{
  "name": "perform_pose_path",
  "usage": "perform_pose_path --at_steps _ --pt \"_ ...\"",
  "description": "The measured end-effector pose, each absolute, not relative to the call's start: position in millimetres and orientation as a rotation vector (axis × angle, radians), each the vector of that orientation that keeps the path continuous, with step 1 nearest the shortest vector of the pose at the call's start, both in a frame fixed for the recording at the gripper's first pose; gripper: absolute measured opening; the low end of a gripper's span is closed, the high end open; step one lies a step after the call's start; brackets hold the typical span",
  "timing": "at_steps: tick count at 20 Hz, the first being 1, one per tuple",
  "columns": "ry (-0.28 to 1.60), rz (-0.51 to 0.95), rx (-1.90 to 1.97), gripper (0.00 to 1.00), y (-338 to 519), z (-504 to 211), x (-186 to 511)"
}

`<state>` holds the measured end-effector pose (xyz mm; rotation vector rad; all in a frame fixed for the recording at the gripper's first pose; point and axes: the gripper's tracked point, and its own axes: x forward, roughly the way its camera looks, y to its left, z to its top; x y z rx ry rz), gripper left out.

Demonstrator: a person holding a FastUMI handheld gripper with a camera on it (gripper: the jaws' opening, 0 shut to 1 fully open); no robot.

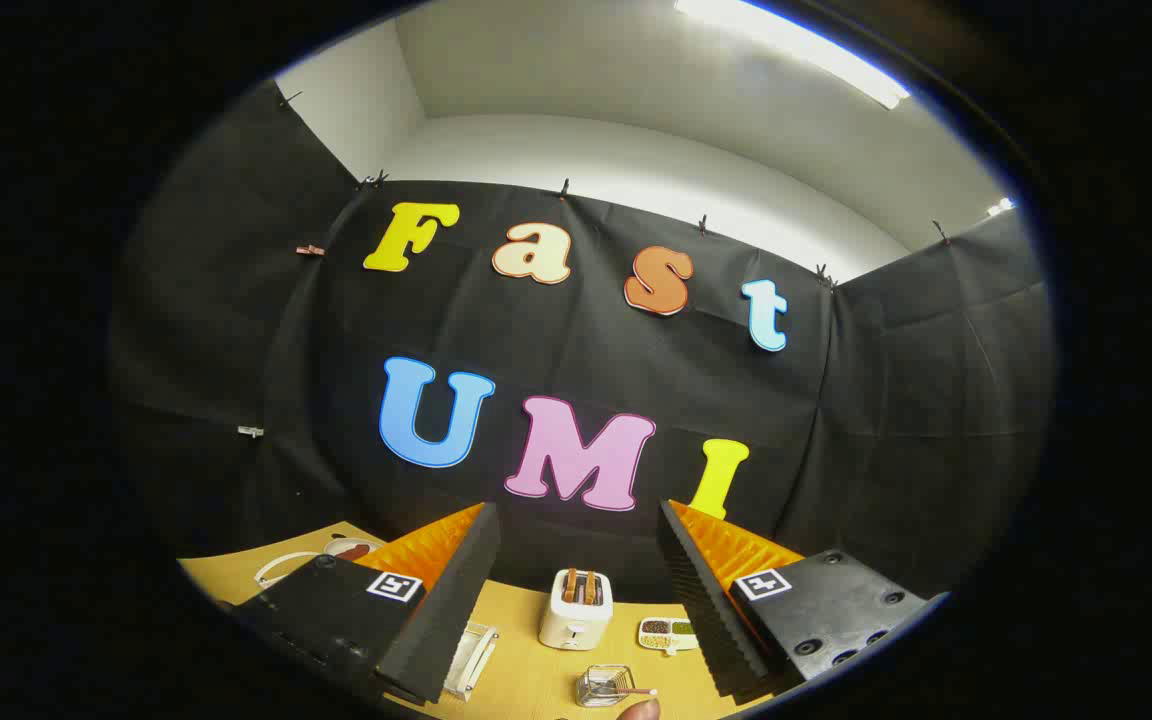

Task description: Take the plate from the dish rack, then take the spoon from the basket and place it into the plate.

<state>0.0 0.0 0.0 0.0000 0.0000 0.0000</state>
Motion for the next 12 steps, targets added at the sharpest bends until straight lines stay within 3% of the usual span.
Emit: perform_pose_path --at_steps 12 --pt "0.03 0.026 0.01 0.97 2.4 -5.6 4.3"
